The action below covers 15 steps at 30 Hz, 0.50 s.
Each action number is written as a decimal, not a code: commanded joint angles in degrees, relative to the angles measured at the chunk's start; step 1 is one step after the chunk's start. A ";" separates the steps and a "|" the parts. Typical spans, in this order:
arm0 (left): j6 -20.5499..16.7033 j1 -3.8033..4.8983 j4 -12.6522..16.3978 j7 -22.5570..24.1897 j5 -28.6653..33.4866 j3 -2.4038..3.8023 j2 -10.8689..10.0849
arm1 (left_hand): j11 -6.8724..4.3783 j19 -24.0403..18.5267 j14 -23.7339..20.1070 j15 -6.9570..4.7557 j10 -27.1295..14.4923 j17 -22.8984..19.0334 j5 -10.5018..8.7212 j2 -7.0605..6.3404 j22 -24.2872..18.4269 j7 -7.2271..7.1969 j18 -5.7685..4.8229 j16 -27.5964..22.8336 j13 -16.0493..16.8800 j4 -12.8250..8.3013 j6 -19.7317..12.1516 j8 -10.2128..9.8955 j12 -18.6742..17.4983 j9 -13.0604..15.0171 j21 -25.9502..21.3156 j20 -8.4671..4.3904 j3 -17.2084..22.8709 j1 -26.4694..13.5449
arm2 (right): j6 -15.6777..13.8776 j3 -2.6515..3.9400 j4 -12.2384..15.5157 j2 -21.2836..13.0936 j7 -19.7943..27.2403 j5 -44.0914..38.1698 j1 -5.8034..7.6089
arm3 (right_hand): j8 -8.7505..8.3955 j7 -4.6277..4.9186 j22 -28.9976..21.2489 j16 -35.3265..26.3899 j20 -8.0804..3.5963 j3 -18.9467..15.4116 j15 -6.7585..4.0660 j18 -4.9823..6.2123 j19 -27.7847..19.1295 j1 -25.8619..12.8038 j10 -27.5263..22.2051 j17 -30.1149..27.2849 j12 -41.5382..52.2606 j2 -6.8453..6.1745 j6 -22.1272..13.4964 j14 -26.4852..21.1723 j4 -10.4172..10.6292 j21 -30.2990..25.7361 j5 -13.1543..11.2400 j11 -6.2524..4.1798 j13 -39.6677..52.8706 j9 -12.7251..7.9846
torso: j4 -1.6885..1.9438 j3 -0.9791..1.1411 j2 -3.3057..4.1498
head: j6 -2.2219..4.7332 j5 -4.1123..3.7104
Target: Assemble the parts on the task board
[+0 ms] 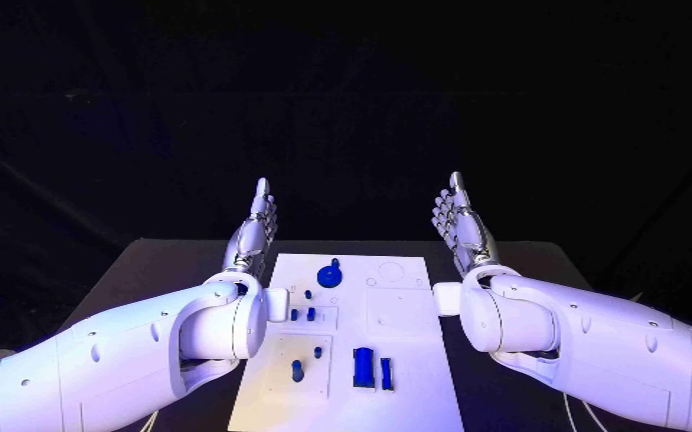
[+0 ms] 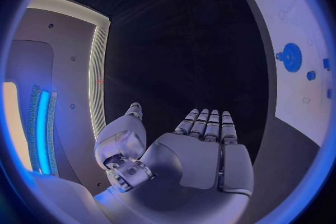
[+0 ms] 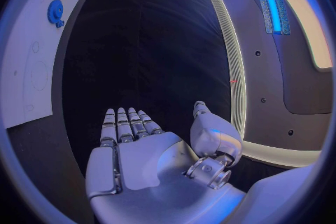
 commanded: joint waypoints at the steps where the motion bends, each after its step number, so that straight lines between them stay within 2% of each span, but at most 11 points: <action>1: -0.34 0.00 0.16 1.10 -0.68 0.06 0.07 | 0.00 -4.04 -1.90 0.01 -2.11 -0.07 -0.29 0.01 -0.21 -0.07 -0.84 -0.21 -0.07 -0.29 -2.07 -0.38 -0.33 -0.09 -0.36 -0.07 -0.18 -3.09 | 0.14 0.03 0.09 0.00 0.93 -0.24 -0.01 | -0.19 0.08 -1.50 -0.24 0.01 -0.32 -0.11 -0.35 -5.76 -3.35 -2.45 -0.07 -0.35 0.12 -2.29 -2.41 0.07 -0.28 -0.30 -0.01 -0.10 -0.07 | 0.00 -0.01 0.00 | -0.01 0.00; 2: -0.34 0.00 0.16 1.10 -0.68 0.06 0.07 | 0.00 -4.04 -6.08 0.01 -2.32 -0.07 -0.29 0.01 -0.21 -0.07 -0.84 -0.21 -0.07 -0.29 -2.34 -0.38 -0.33 -0.09 -0.36 -0.07 -0.18 -3.21 | 0.14 0.03 0.09 0.00 0.93 -0.24 -0.01 | -0.19 0.08 -1.50 -0.24 0.01 -0.32 -0.11 -0.35 -5.76 -4.57 -7.27 -0.07 -0.35 0.12 -6.56 -7.13 0.07 -0.28 -0.30 -0.01 -0.10 -0.07 | 0.00 -0.01 0.00 | -0.01 0.00; 3: -0.34 0.00 0.16 1.10 -0.68 0.06 0.07 | 0.00 -4.04 -6.08 0.01 -2.49 -0.07 -0.29 0.01 -0.21 -0.07 -0.84 -0.21 -0.07 -0.29 -2.44 -0.38 -0.33 -0.09 -0.36 -0.07 -0.18 -3.56 | 0.14 0.03 0.09 0.00 0.93 -0.24 -0.01 | -0.19 0.08 -1.50 -0.24 0.01 -0.32 -0.11 -0.35 -5.76 -5.53 -7.27 -0.07 -0.35 0.12 -6.56 -7.13 0.07 -0.28 -0.30 -0.01 -0.10 -0.07 | 0.00 -0.01 0.00 | -0.01 0.00; 4: -0.34 0.00 0.16 1.10 -0.68 0.06 0.07 | 0.00 -4.04 -6.08 0.01 -2.67 -0.07 -0.29 0.01 -0.21 -0.07 -0.84 -0.21 -0.07 -0.29 -6.51 -0.38 -0.33 -0.09 -0.36 -0.07 -0.18 -3.78 | 0.14 0.03 0.09 0.00 0.93 -0.24 -0.01 | -0.19 0.08 -1.50 -0.24 0.01 -0.32 -0.11 -0.35 -5.76 -9.70 -7.27 -0.07 -0.35 0.12 -6.56 -7.13 0.07 -0.28 -0.30 -0.01 -0.10 -0.07 | 0.00 -0.01 0.00 | -0.01 0.00; 5: -0.34 0.00 0.16 1.10 -0.68 0.06 0.07 | 0.00 -4.04 -6.08 0.01 -6.80 -0.07 -0.29 0.01 -0.21 -0.07 -0.84 -0.21 -0.07 -0.29 -6.51 -0.38 -0.33 -0.09 -0.36 -0.07 -0.18 -4.09 | 0.14 0.03 0.09 0.00 0.93 -0.24 -0.01 | -0.19 0.08 -1.50 -0.24 0.01 -0.32 -0.11 -0.35 -5.76 -9.70 -7.27 -0.07 -0.35 0.12 -6.56 -7.13 0.07 -0.28 -0.30 -0.01 -0.10 -0.07 | 0.00 -0.01 0.00 | -0.01 0.00; 8: -0.34 0.00 0.16 1.10 -0.68 0.06 0.07 | 0.00 -4.04 -6.08 0.01 -6.80 -0.07 -0.29 0.01 -0.21 -0.07 -0.84 -0.21 -0.07 -0.29 -6.51 -0.38 -0.33 -0.09 -0.36 -0.07 -0.18 -5.32 | 0.14 0.03 0.09 0.00 0.93 -0.24 -0.01 | -0.19 0.08 -1.50 -0.24 0.01 -0.32 -0.11 -0.35 -5.76 -9.70 -7.27 -0.07 -0.35 0.12 -6.56 -7.13 0.07 -0.28 -0.30 -0.01 -0.10 -0.07 | 0.00 -0.01 0.00 | -0.01 0.00; 9: -0.34 0.00 0.16 1.10 -0.68 0.06 0.07 | 0.00 -4.04 -6.08 0.01 -6.80 -0.07 -0.29 0.01 -0.21 -0.07 -0.84 -0.21 -0.07 -0.29 -6.51 -0.38 -0.33 -0.09 -0.36 -0.07 -0.18 -9.70 | 0.14 0.03 0.09 0.00 0.93 -0.24 -0.01 | -0.19 0.08 -1.50 -0.24 0.01 -0.32 -0.11 -0.35 -5.76 -9.70 -7.27 -0.07 -0.35 0.12 -6.56 -7.13 0.07 -0.28 -0.30 -0.01 -0.10 -0.07 | 0.00 -0.01 0.00 | -0.01 0.00; 15: -0.34 0.00 0.16 1.10 -0.68 0.06 0.07 | 0.00 -4.04 -6.08 0.01 -6.80 -0.07 -0.29 0.01 -0.21 -0.07 -0.84 -0.21 -0.07 -0.29 -6.51 -0.38 -0.33 -0.09 -0.36 -0.07 -0.18 -9.70 | 0.14 0.03 0.09 0.00 0.93 -0.24 -0.01 | -0.19 0.08 -1.50 -0.24 0.01 -0.32 -0.11 -0.35 -5.76 -9.70 -7.27 -0.07 -0.35 0.12 -6.56 -7.13 0.07 -0.28 -0.30 -0.01 -0.10 -0.07 | 0.00 -0.01 0.00 | -0.01 0.00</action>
